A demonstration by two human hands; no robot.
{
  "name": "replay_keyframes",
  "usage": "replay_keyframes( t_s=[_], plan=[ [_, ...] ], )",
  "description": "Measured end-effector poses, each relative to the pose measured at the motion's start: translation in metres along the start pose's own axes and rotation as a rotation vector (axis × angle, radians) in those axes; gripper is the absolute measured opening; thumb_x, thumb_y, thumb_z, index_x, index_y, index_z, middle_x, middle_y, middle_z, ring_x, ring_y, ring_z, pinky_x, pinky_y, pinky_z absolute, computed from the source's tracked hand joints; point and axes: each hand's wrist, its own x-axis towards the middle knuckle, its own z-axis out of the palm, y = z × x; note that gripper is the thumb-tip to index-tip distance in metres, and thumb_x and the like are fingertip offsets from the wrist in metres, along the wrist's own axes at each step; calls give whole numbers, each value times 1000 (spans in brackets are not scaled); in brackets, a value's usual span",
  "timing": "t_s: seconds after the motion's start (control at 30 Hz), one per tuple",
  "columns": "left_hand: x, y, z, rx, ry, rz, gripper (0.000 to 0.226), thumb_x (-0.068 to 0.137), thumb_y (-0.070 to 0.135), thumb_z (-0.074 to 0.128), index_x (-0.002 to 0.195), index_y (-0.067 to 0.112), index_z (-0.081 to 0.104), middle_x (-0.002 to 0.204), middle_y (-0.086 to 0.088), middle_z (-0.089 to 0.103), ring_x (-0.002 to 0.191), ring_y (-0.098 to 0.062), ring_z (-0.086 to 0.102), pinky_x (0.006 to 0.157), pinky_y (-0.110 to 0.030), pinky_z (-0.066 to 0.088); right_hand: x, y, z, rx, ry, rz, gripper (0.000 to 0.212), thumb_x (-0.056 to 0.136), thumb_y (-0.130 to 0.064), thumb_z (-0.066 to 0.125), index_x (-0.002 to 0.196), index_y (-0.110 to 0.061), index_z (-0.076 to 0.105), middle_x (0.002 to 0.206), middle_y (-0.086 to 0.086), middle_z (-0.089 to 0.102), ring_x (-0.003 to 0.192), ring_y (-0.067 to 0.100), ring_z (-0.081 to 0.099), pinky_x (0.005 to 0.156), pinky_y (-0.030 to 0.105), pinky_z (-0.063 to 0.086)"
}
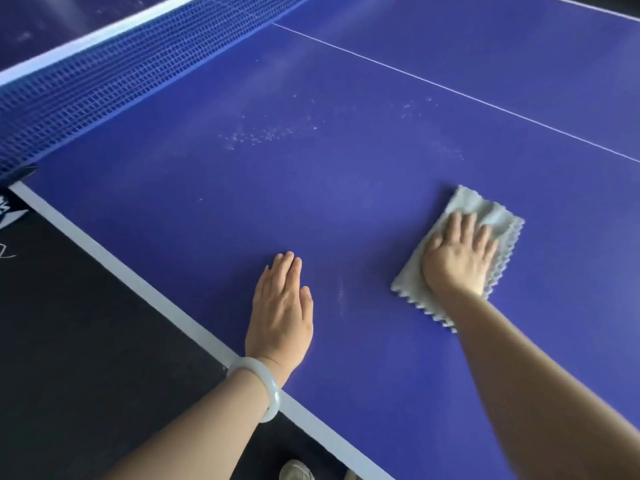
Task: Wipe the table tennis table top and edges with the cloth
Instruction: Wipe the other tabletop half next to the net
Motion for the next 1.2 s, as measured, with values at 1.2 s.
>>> replay_keyframes(
  t_s=[1.2],
  plan=[
    [-2,-2,-1,-130,73,12,42,96,-3,46,138,-2,52,147,-14,47,140,-31,41,116,-45,34,-208,-31,19,-56,-87,-530,68,94,-41,44,156,-15,33,164,15,23,151,44,14,120,59,14]
  ],
)
